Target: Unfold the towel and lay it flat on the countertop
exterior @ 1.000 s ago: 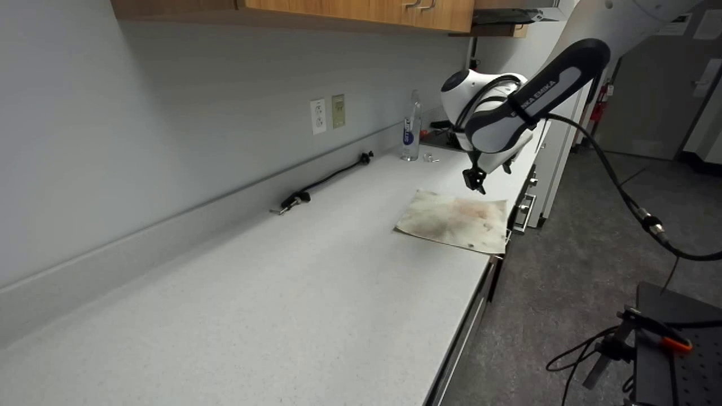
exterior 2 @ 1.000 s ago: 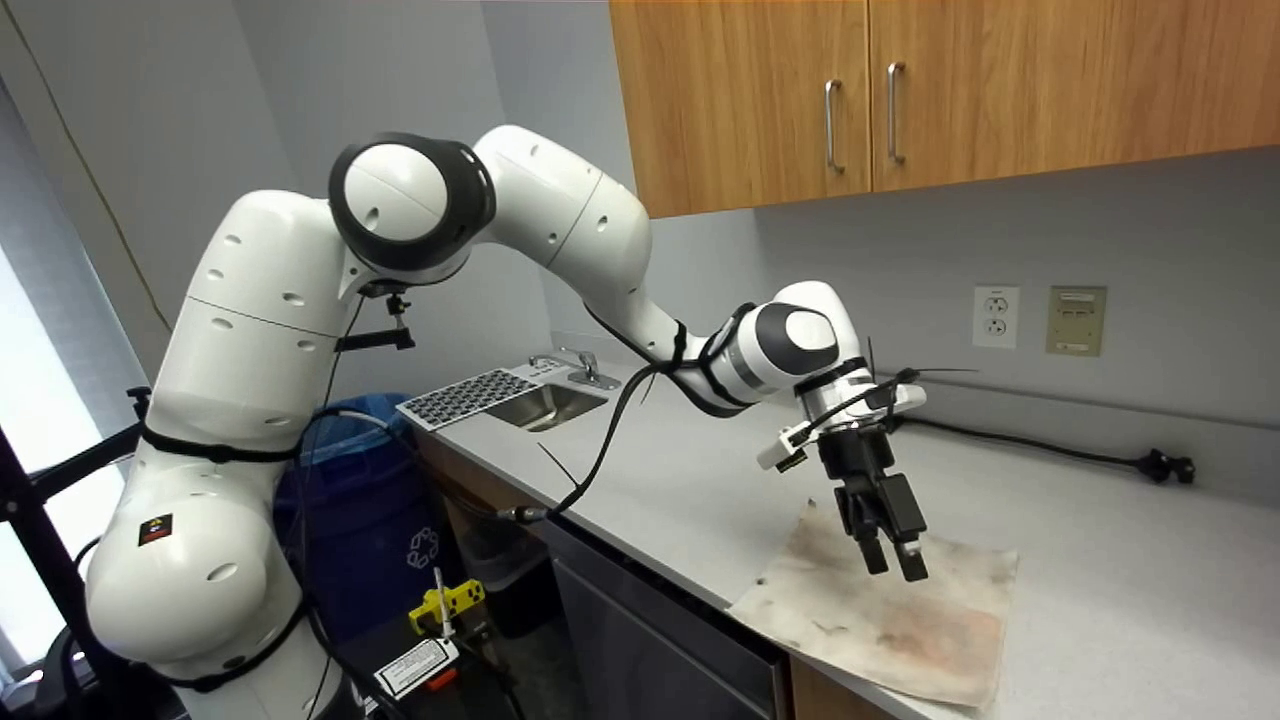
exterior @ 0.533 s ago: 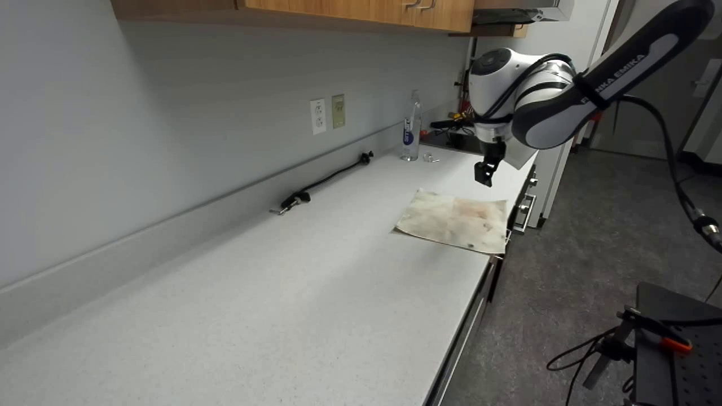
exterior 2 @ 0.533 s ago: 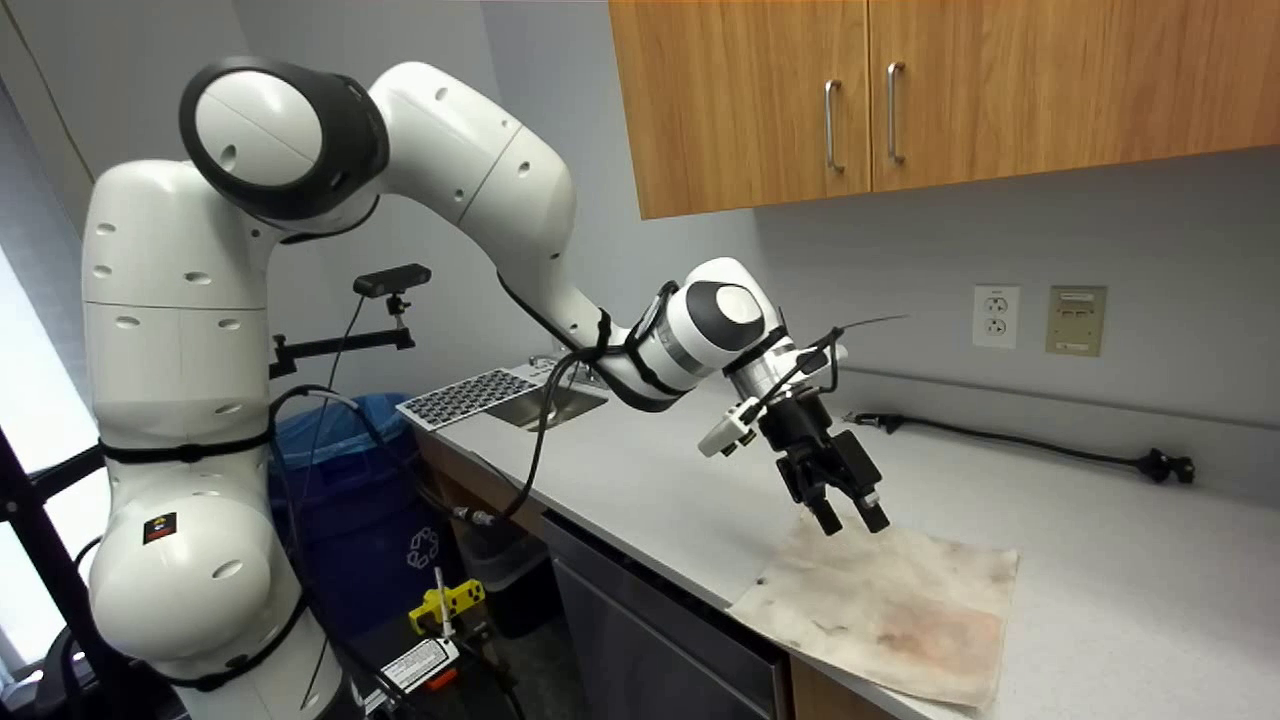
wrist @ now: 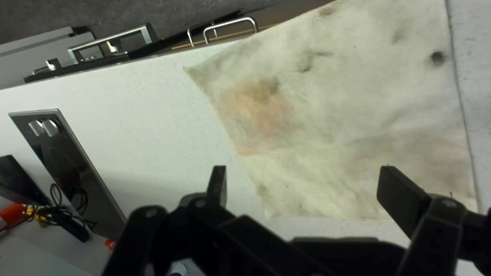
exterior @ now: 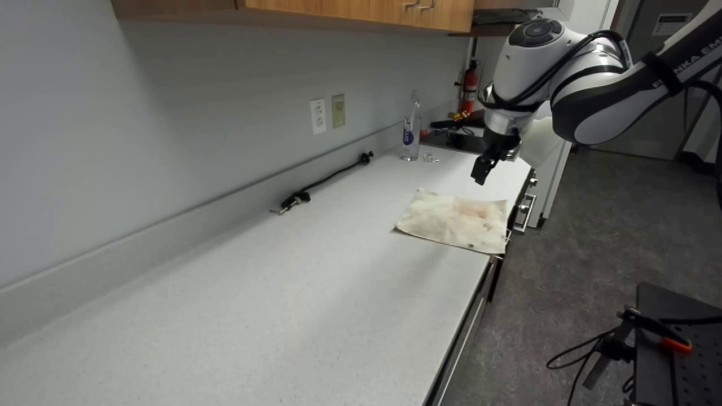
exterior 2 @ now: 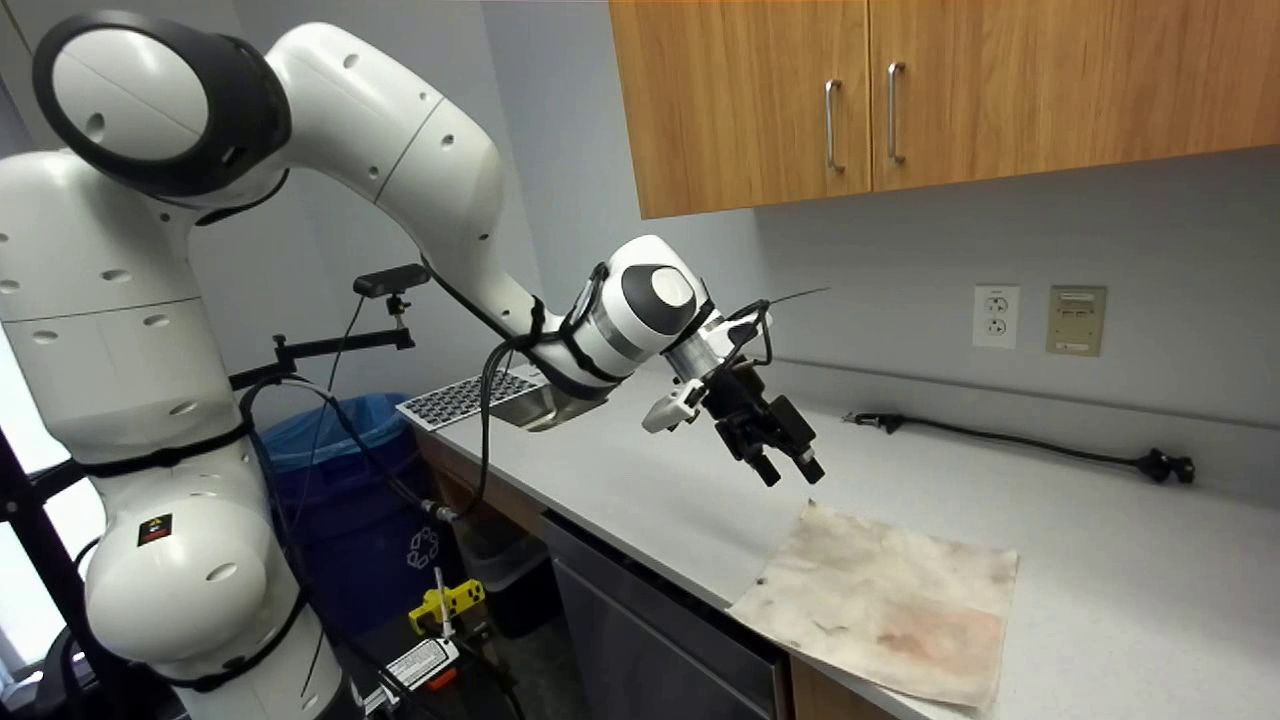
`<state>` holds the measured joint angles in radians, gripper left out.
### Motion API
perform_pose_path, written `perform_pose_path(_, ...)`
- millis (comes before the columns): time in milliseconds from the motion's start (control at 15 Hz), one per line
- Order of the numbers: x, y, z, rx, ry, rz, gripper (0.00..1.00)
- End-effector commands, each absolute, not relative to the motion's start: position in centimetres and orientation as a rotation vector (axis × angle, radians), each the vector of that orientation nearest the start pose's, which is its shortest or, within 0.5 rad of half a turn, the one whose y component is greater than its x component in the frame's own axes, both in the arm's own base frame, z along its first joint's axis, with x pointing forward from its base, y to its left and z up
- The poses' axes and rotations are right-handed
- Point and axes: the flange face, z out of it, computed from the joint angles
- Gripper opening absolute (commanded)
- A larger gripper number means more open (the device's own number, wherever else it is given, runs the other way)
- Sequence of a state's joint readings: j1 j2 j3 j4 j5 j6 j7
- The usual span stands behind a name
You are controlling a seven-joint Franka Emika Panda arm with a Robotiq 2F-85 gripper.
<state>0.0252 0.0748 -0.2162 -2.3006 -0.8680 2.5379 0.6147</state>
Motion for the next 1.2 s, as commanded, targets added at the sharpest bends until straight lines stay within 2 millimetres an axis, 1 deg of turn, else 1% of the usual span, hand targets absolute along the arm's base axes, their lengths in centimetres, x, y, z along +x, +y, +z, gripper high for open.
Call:
perform_pose_path(0,50.4,-7.9,34.0,2.665,-0.116,0.45,1.0)
perform_pose_path(267,49.1,-6.7,33.4,2.728,-0.103,0.515,1.0)
perform_pose_path(467,48.0,-6.2,31.9,2.764,-0.106,0.503,1.0)
perform_pose_path(533,49.4,-6.4,32.0,2.729,-0.083,0.483,1.0)
perform_pose_path(733,48.7,-6.1,31.2,2.746,-0.088,0.466,1.0)
perform_pose_path(1133,48.7,-6.2,31.3,2.746,-0.089,0.468,1.0)
